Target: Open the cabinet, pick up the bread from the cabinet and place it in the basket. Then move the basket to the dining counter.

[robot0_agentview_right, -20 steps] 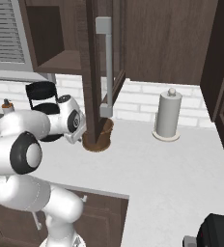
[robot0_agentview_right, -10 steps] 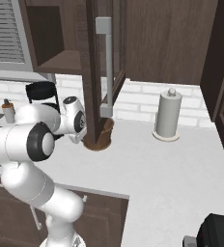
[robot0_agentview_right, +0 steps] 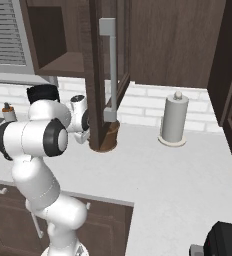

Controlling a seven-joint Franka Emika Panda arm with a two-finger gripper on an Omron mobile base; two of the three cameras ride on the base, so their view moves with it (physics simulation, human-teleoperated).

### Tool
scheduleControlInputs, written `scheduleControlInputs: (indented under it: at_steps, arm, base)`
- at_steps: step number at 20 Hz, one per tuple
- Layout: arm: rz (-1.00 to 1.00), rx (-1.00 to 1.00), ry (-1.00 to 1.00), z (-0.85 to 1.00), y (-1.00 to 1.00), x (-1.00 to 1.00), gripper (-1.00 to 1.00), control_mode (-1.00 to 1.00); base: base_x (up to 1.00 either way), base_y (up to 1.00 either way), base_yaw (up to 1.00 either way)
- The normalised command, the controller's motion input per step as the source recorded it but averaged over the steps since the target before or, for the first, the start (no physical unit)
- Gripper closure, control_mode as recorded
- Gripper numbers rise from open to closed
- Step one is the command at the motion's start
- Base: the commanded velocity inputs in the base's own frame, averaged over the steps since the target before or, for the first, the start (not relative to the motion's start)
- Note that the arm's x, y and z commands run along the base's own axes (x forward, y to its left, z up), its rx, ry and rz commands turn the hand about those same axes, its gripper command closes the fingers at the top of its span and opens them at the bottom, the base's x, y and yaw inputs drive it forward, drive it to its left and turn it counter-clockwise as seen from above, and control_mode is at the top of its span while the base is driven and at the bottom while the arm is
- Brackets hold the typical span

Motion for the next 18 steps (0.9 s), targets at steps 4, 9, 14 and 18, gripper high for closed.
scheduleControlInputs:
  at_steps: [4, 9, 14, 18]
  arm:
    - [0.00, 0.00, 0.00, -0.26, 0.00, 0.02, 1.00, -1.00]
    - [0.00, 0.00, 0.01, -0.06, 0.03, 0.00, 1.00, -1.00]
    - [0.00, 0.00, 0.00, 0.00, 0.02, -0.03, 1.00, -1.00]
    - [0.00, 0.00, 0.00, 0.00, 0.27, -0.61, 1.00, -1.00]
  base:
    - [0.00, 0.00, 0.00]
    - [0.00, 0.00, 0.00]
    - [0.00, 0.00, 0.00]
    - [0.00, 0.00, 0.00]
